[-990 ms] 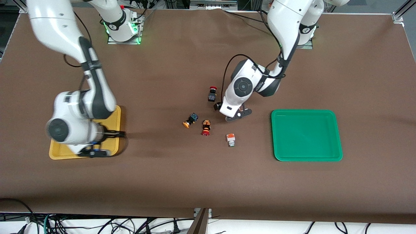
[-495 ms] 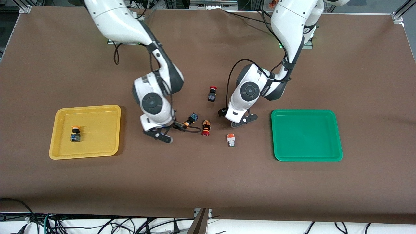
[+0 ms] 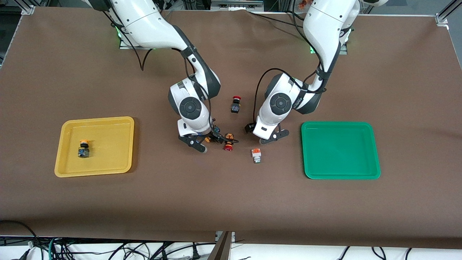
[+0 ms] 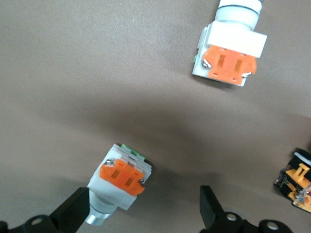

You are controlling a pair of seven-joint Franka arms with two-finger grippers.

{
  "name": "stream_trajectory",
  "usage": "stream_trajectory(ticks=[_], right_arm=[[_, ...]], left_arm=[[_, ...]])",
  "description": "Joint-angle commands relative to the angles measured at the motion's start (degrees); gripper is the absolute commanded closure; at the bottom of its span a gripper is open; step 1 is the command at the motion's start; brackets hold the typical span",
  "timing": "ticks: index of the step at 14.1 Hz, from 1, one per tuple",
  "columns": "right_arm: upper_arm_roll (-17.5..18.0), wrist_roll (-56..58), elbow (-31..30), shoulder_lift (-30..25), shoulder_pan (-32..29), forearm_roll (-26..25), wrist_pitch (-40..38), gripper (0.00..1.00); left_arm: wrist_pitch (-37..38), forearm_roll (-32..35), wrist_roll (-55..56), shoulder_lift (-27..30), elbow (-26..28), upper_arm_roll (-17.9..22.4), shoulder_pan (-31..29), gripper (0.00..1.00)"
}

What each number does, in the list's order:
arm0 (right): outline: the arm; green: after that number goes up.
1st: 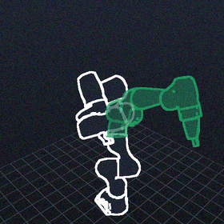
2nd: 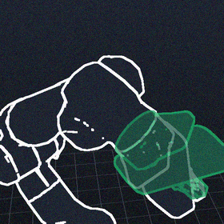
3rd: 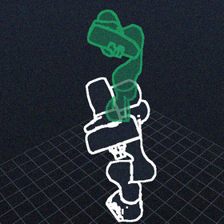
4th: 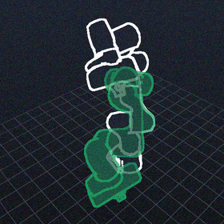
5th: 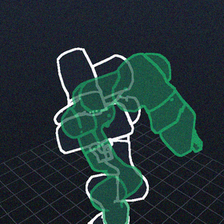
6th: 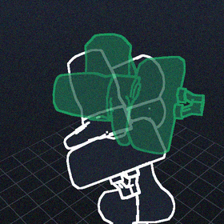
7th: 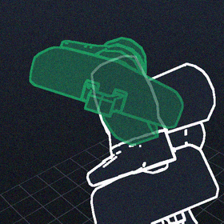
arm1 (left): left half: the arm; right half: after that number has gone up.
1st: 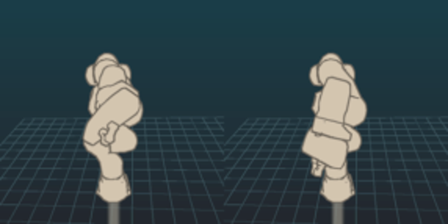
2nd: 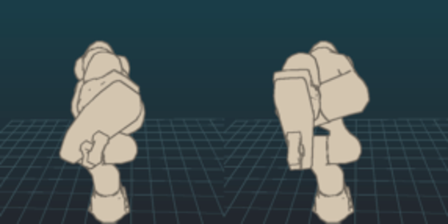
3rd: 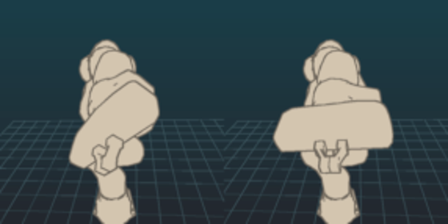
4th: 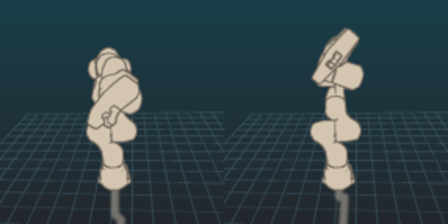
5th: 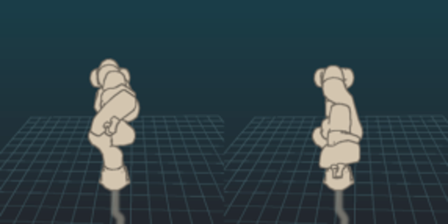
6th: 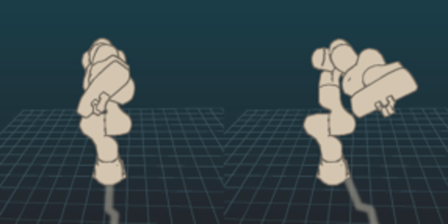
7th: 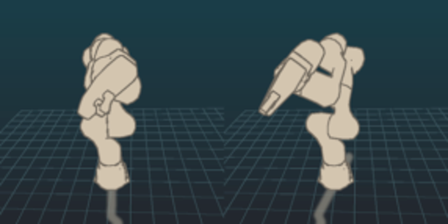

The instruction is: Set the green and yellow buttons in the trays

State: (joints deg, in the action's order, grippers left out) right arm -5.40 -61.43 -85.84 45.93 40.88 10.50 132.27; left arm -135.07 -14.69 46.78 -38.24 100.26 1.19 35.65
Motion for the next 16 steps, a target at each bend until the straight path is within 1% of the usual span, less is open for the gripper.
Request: stream_trajectory(ticks=[1,3,4,6,7,8,10,11,12,14,15,16], right_arm=[[-0.66,-1.59,-0.64,0.48,1.31,0.92,0.97,0.12],[-0.66,-0.8,-0.9,0.48,1.4,0.92,0.62,0.67],[-0.66,-0.19,-0.9,0.48,1.48,0.92,0.44,1.0],[-0.84,0.25,-0.64,-0.13,0.88,0.92,0.09,1.0],[-1.1,2.17,-0.2,-0.92,-0.7,0.4,-2.0,1.0],[-1.19,8.11,0.06,-2.76,-3.41,0.22,-6.02,1.0],[-1.36,25.13,0.33,-6.45,-9.99,0.04,-13.85,1.0],[-2.32,32.53,0.33,-7.51,-13.07,-0.13,-17.1,1.0],[-4.16,40.08,0.33,-8.04,-15.45,-0.31,-20.35,1.0],[-9.95,57.57,-0.11,-7.96,-17.41,-0.22,-23.46,1.0],[-12.15,63.13,-0.72,-7.7,-17.93,-0.22,-23.55,1.0],[-13.05,66.23,-1.42,-7.52,-19.16,-0.22,-23.46,1.0]], left_arm=[[-0.9,1.42,-3.77,-1.4,-0.94,-0.13,-0.14,0.0],[-0.46,2.82,-10.02,-1.4,-0.85,0.04,-1.63,0.0],[-0.11,2.91,-11.78,-1.31,-1.2,0.04,-2.86,0.0],[0.06,2.83,-13.64,-0.96,-1.38,0.13,-3.39,0.0],[0.07,2.91,-13.65,-0.87,-1.29,0.04,-3.4,0.0],[0.07,2.92,-13.65,-0.95,-1.21,0.04,-3.22,0.0],[0.07,2.91,-13.47,-0.96,-1.12,0.04,-3.13,0.0],[0.07,2.83,-13.04,-0.96,-0.94,-0.13,-2.78,0.0],[0.07,2.83,-12.68,-1.04,-0.59,-0.31,-2.52,0.0],[-0.02,2.83,-12.94,-1.39,-0.41,-0.4,-1.9,0.0],[-0.02,2.83,-13.47,-1.4,-0.33,-0.4,-1.99,0.0],[-0.02,2.83,-13.64,-1.48,-0.41,-0.4,-1.99,0.0]])
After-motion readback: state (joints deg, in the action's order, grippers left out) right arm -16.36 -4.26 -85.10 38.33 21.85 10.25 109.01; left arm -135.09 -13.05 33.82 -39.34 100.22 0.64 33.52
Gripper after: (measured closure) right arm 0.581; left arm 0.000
